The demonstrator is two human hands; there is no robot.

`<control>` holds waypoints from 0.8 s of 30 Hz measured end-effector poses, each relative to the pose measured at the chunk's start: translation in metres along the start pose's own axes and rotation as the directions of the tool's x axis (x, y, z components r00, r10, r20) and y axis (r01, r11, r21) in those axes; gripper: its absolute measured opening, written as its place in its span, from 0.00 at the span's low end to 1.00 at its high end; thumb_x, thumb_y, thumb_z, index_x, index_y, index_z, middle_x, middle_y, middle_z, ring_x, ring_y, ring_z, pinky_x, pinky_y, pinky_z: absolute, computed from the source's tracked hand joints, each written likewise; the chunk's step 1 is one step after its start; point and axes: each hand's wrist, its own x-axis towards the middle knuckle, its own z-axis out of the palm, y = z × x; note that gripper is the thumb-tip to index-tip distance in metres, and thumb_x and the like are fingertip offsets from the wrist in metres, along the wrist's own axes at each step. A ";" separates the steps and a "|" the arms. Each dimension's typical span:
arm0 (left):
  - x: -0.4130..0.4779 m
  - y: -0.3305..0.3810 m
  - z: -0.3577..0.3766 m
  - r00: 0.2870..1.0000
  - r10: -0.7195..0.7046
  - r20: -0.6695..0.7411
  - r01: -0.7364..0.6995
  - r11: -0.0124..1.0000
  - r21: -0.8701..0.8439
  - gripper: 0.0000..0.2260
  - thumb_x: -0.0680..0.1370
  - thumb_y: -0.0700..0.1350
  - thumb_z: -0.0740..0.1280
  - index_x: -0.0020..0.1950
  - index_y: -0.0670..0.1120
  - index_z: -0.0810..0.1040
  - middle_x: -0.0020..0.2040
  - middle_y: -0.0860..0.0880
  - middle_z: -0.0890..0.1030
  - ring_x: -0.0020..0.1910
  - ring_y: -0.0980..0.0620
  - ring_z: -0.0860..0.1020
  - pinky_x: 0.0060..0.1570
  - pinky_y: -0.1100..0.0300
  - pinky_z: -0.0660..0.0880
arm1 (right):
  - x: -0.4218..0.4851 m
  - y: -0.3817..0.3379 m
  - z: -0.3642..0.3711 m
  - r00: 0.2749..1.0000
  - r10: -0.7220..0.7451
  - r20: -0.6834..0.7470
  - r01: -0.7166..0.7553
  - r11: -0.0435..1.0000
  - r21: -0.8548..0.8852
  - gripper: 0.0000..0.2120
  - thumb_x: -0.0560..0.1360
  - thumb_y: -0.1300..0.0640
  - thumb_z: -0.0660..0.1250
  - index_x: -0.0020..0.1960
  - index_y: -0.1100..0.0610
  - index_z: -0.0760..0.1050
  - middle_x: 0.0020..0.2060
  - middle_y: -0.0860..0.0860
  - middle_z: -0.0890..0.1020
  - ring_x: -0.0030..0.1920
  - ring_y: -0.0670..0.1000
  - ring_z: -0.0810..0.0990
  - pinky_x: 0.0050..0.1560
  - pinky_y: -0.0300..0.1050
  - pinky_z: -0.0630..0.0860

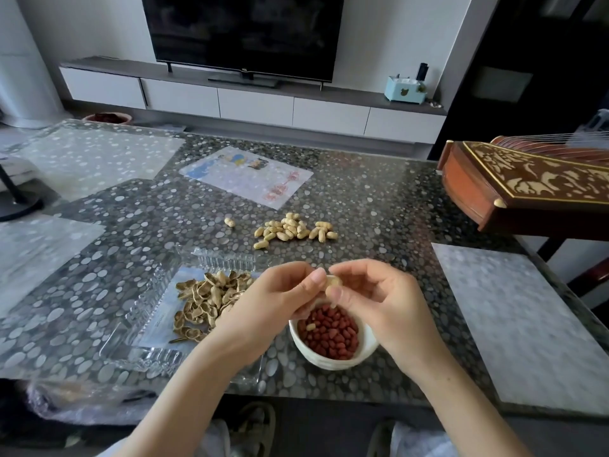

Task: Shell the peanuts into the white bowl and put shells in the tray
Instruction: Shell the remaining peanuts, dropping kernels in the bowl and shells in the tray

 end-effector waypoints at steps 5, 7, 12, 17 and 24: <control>0.002 -0.001 0.010 0.997 0.076 0.001 -0.075 0.982 0.175 0.14 0.76 0.57 0.60 0.33 0.54 0.70 0.30 0.57 0.66 0.32 0.56 0.63 0.37 0.54 0.63 | -0.004 0.005 -0.002 0.995 0.007 0.101 0.007 0.992 -0.130 0.18 0.78 0.42 0.59 0.36 0.50 0.75 0.28 0.44 0.74 0.31 0.42 0.73 0.33 0.37 0.67; 0.001 -0.003 0.016 0.996 0.089 -0.030 -0.085 0.990 0.111 0.14 0.76 0.58 0.61 0.34 0.52 0.70 0.31 0.57 0.66 0.33 0.56 0.64 0.38 0.54 0.63 | -0.005 0.009 0.004 0.996 -0.073 0.054 0.082 0.976 -0.204 0.19 0.79 0.41 0.55 0.37 0.51 0.73 0.29 0.50 0.73 0.31 0.49 0.71 0.32 0.44 0.68; 0.003 -0.002 0.026 0.998 -0.018 -0.056 0.008 0.984 -0.181 0.13 0.75 0.55 0.64 0.33 0.50 0.73 0.31 0.53 0.67 0.34 0.55 0.64 0.39 0.60 0.65 | -0.001 0.014 0.005 0.957 -0.285 -0.046 0.246 0.888 -0.388 0.16 0.80 0.47 0.54 0.41 0.53 0.75 0.29 0.47 0.76 0.31 0.46 0.74 0.30 0.37 0.68; 0.003 0.003 0.022 0.990 -0.133 0.057 0.144 0.929 -0.341 0.11 0.75 0.49 0.61 0.36 0.44 0.72 0.30 0.49 0.66 0.31 0.54 0.61 0.34 0.61 0.58 | 0.002 0.018 0.003 0.910 -0.414 0.008 0.353 0.768 -0.534 0.23 0.81 0.49 0.53 0.36 0.61 0.74 0.29 0.46 0.73 0.33 0.44 0.70 0.35 0.35 0.68; 0.007 0.000 0.021 0.981 -0.184 0.063 0.187 0.805 -0.563 0.06 0.73 0.40 0.63 0.38 0.39 0.72 0.31 0.47 0.68 0.30 0.55 0.66 0.29 0.66 0.64 | -0.003 0.017 0.007 0.961 -0.243 -0.134 0.198 0.938 -0.283 0.16 0.75 0.43 0.65 0.46 0.56 0.80 0.39 0.45 0.82 0.42 0.41 0.81 0.40 0.28 0.73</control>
